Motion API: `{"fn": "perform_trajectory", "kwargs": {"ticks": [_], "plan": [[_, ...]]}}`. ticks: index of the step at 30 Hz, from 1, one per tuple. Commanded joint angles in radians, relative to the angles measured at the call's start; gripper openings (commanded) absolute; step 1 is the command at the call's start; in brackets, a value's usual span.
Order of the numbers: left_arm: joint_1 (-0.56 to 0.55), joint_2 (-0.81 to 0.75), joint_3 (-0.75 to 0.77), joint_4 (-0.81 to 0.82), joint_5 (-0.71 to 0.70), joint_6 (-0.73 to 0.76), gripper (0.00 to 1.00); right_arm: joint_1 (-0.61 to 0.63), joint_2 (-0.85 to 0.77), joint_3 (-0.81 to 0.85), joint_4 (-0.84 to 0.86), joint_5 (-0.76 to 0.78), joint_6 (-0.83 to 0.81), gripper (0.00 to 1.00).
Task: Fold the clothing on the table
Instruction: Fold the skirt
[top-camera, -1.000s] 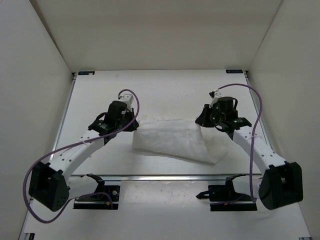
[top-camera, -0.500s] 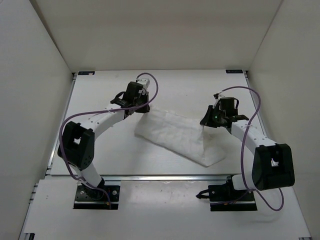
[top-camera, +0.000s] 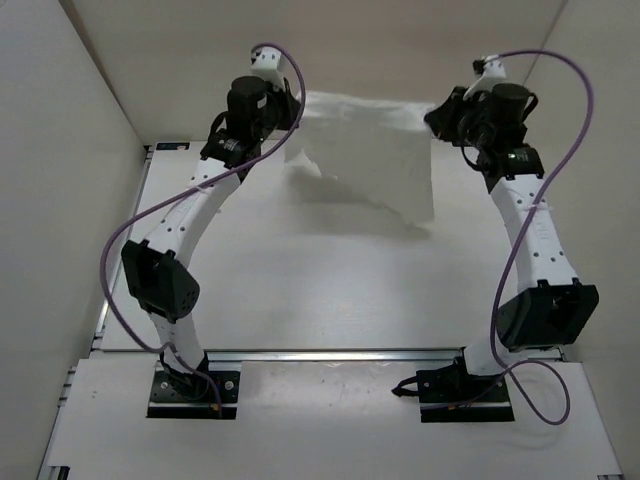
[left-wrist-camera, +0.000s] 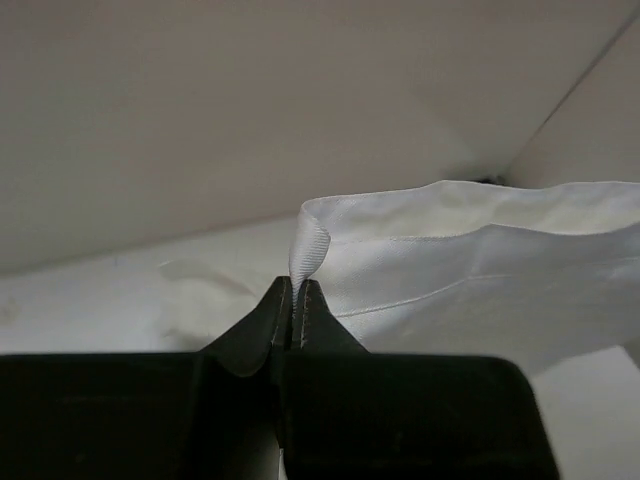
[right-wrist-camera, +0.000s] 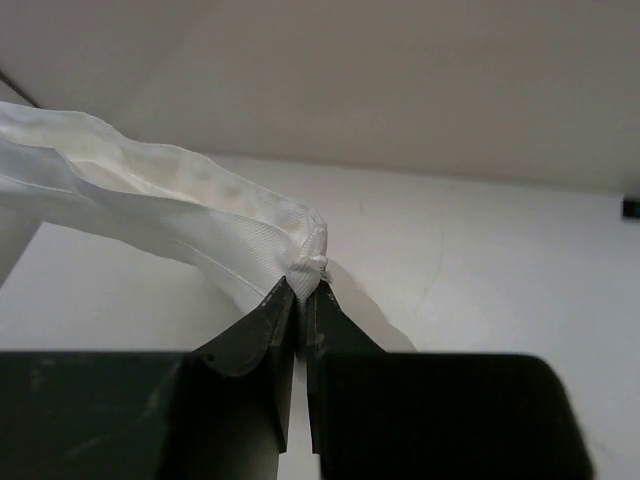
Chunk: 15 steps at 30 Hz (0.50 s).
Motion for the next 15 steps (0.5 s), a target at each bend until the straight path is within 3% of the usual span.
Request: {"fn": "perform_trajectory", "kwargs": {"ticks": [1,3,5,11,15], "plan": [[-0.053,-0.133,0.090,0.140,-0.091,0.117,0.00,-0.023,-0.080,0.106,0.033,-0.002,-0.069,0.00],[-0.060,-0.154,0.049,0.149,-0.077,0.127,0.00,-0.034,-0.106,0.056,0.072,-0.024,-0.084,0.00],[-0.074,-0.214,-0.101,0.157,-0.097,0.143,0.00,-0.042,-0.131,-0.029,0.089,-0.041,-0.088,0.01],[-0.143,-0.532,-0.728,0.249,-0.152,0.108,0.00,0.012,-0.322,-0.521,0.126,-0.043,-0.092,0.00],[-0.226,-0.714,-0.973,0.122,-0.192,0.058,0.00,0.093,-0.578,-0.860,0.059,-0.012,-0.007,0.00]]}}
